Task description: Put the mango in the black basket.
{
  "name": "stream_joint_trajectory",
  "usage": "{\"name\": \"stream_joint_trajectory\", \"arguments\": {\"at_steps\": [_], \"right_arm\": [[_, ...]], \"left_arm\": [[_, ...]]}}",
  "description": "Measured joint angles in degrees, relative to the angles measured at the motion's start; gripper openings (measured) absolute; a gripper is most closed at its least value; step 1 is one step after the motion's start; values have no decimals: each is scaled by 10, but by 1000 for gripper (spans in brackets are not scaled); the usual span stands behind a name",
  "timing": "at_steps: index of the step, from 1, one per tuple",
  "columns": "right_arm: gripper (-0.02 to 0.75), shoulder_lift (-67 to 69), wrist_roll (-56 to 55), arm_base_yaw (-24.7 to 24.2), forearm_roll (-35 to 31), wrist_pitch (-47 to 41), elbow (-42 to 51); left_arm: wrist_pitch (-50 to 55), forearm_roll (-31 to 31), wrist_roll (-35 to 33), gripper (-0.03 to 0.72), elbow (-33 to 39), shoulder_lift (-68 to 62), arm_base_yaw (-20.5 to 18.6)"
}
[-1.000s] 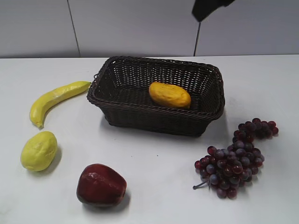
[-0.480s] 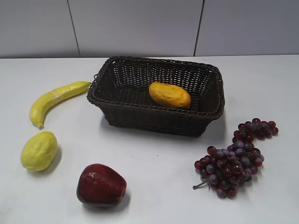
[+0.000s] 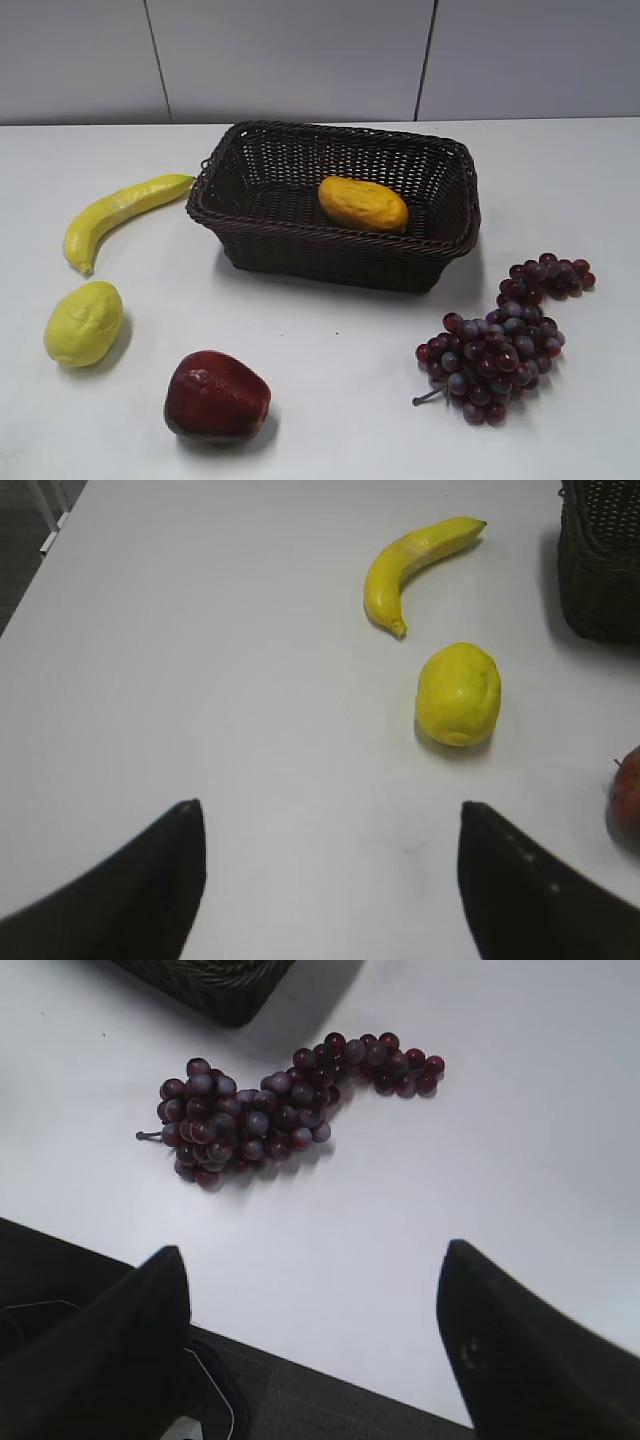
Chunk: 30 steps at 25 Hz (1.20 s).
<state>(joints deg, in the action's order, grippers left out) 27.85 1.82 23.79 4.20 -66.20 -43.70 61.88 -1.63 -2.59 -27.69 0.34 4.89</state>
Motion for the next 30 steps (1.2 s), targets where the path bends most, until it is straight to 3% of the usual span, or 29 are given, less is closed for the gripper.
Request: {"name": "stream_joint_trajectory", "arguments": {"at_steps": [7,24,30], "right_arm": [[592,-111,0,0,2,41,136],[590,-125,0,-1,-5,60,148],[590,-181,0,-53,-6,62,148]], "left_arm": [[0,0,0,589,0,0,0],[0,0,0,589,0,0,0],[0,0,0,589,0,0,0]]}}
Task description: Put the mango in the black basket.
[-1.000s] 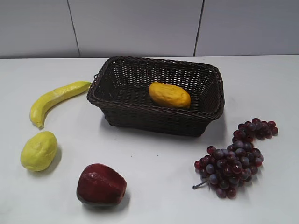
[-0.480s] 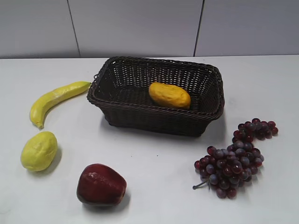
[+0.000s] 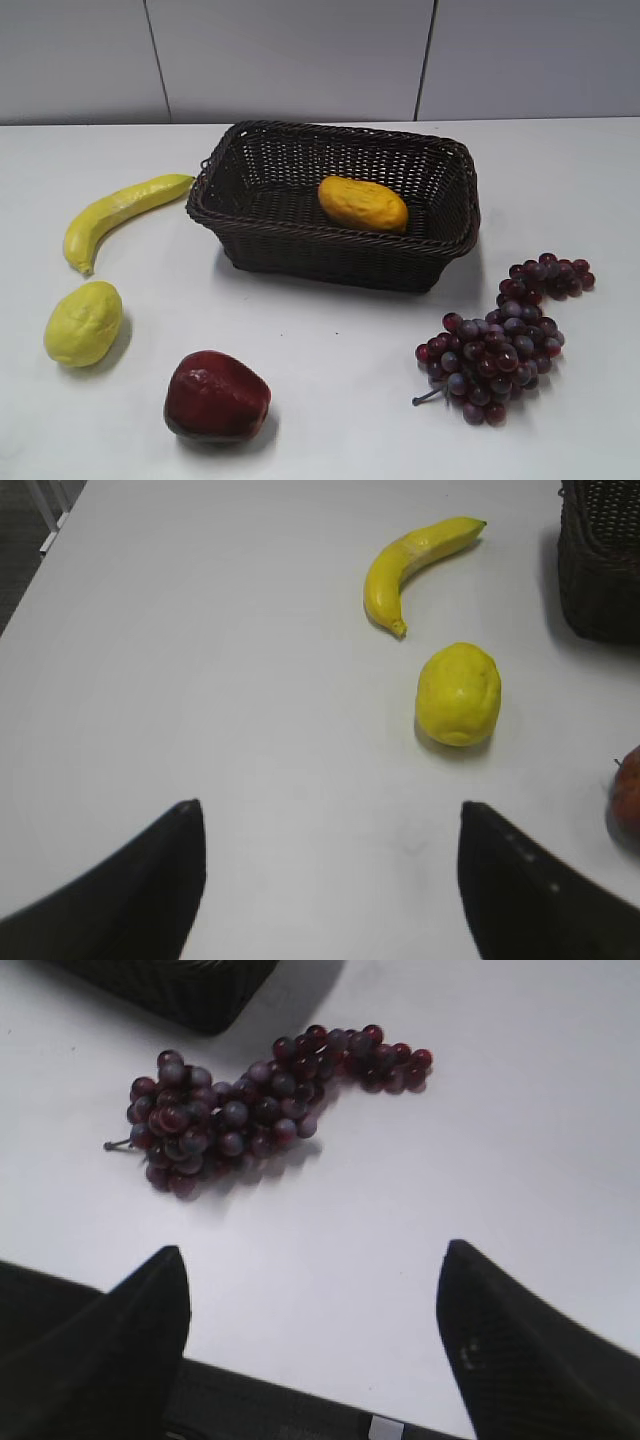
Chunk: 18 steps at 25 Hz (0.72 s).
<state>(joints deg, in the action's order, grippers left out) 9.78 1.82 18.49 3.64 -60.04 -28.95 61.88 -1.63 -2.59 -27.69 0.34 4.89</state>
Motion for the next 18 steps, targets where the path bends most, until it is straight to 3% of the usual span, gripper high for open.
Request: {"name": "stream_joint_trajectory", "arguments": {"at_steps": [8,18], "right_arm": [[590,-98,0,-149,0,0,0],[589,-100,0,-162,0,0,0]], "left_arm": [[0,0,0,589,0,0,0],[0,0,0,589,0,0,0]]}}
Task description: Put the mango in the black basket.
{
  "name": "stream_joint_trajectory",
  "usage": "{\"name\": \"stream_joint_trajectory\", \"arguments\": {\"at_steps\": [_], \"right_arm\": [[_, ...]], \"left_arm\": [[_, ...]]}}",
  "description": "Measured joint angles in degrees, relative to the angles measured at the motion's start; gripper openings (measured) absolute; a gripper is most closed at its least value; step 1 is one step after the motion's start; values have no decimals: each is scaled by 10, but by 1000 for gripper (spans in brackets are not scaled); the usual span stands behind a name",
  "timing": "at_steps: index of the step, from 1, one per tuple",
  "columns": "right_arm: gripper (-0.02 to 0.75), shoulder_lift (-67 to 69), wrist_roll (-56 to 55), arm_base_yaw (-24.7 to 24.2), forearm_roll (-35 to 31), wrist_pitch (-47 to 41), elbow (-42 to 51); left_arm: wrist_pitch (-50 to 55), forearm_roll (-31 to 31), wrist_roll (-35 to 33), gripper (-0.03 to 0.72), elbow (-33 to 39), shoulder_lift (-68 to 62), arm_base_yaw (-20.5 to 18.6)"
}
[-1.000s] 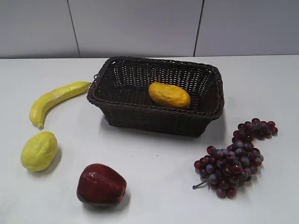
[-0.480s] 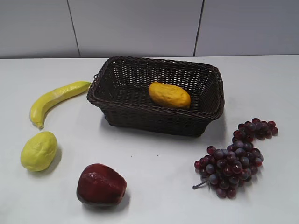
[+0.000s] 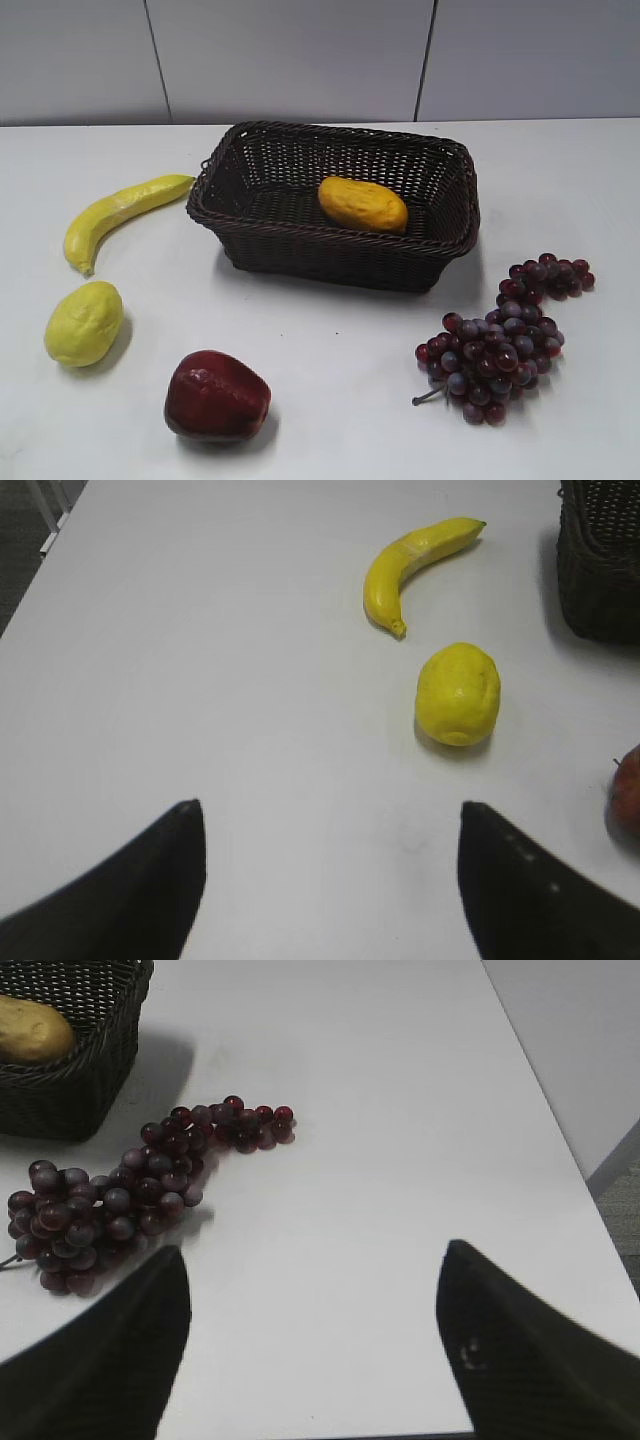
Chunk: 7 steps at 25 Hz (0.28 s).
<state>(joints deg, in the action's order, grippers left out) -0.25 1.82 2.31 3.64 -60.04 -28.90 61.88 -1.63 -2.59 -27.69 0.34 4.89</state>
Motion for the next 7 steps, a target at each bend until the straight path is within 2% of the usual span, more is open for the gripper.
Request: {"name": "stream_joint_trajectory", "arguments": {"at_steps": [7], "right_arm": [[589,0,0,0,0,0,0]], "left_arm": [[0,0,0,589,0,0,0]]}}
